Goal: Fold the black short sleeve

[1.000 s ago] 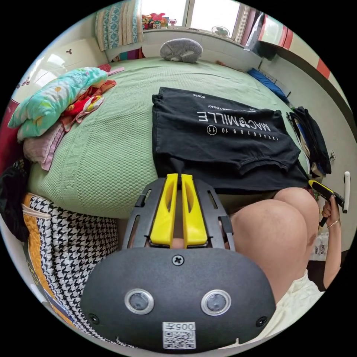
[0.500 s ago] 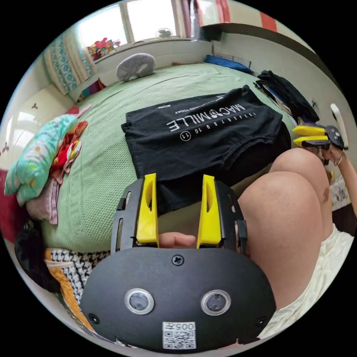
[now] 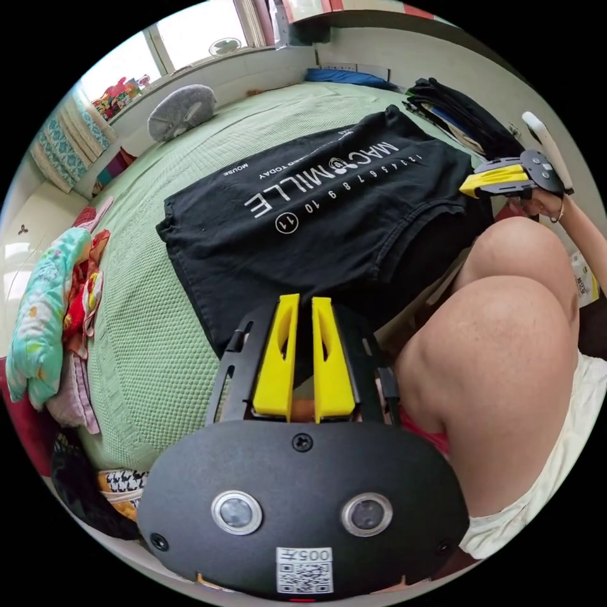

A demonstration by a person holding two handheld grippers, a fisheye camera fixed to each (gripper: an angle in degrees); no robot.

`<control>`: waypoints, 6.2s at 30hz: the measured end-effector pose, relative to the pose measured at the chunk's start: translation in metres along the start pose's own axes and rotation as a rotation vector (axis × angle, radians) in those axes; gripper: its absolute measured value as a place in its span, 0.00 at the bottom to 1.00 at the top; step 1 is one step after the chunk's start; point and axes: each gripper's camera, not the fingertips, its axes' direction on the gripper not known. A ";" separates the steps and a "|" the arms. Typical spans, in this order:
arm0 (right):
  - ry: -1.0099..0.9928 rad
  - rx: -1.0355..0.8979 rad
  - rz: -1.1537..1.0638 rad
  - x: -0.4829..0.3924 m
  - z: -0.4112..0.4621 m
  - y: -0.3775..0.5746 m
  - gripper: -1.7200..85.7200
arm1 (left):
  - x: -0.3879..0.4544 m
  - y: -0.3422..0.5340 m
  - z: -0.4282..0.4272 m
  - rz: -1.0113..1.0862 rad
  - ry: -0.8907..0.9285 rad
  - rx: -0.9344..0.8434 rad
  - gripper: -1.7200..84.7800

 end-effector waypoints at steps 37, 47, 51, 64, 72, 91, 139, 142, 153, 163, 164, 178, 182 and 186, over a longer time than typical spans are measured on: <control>0.231 0.171 0.577 0.208 -0.067 -0.300 0.03 | -0.288 -0.260 -0.069 -0.484 -0.080 0.292 0.09; -0.015 -0.091 0.256 0.116 -0.023 -0.123 0.15 | -0.272 -0.068 -0.009 -0.448 0.233 0.071 0.18; -0.049 -0.151 0.320 0.084 -0.030 -0.049 0.17 | -0.238 0.018 -0.002 -0.521 0.298 0.008 0.22; 0.254 -0.165 0.413 0.013 -0.023 -0.033 0.05 | -0.173 0.028 0.009 -0.631 -0.003 -0.071 0.14; 0.140 -0.072 0.428 0.036 -0.073 -0.035 0.00 | -0.185 0.021 -0.021 -0.644 0.178 0.014 0.06; -0.045 -0.237 0.406 0.104 -0.106 0.009 0.06 | -0.166 0.044 -0.062 -0.540 0.389 -0.101 0.16; 0.282 0.004 0.905 0.382 -0.032 -0.145 0.03 | -0.371 -0.159 0.022 -0.804 -0.086 0.126 0.08; 0.330 0.001 0.873 0.372 -0.043 -0.148 0.06 | -0.366 -0.154 0.006 -0.803 -0.111 0.152 0.10; 0.110 -0.024 0.639 0.200 -0.089 -0.126 0.02 | -0.161 -0.150 -0.063 -0.499 0.017 0.170 0.01; -0.083 -0.108 0.631 0.013 -0.027 -0.070 0.01 | 0.048 -0.109 -0.030 -0.519 0.144 0.023 0.01; -0.066 -0.104 0.633 0.008 -0.026 -0.068 0.01 | 0.054 -0.108 -0.030 -0.519 0.133 0.026 0.01; -0.006 -0.077 0.714 -0.022 -0.001 -0.033 0.01 | 0.119 -0.116 -0.013 -0.520 -0.060 -0.038 0.01; 0.022 -0.084 0.711 -0.030 0.004 -0.034 0.00 | 0.123 -0.118 -0.009 -0.538 -0.064 -0.058 0.01; 0.022 -0.087 0.707 -0.039 0.009 -0.035 0.00 | 0.127 -0.119 -0.005 -0.539 -0.056 -0.077 0.01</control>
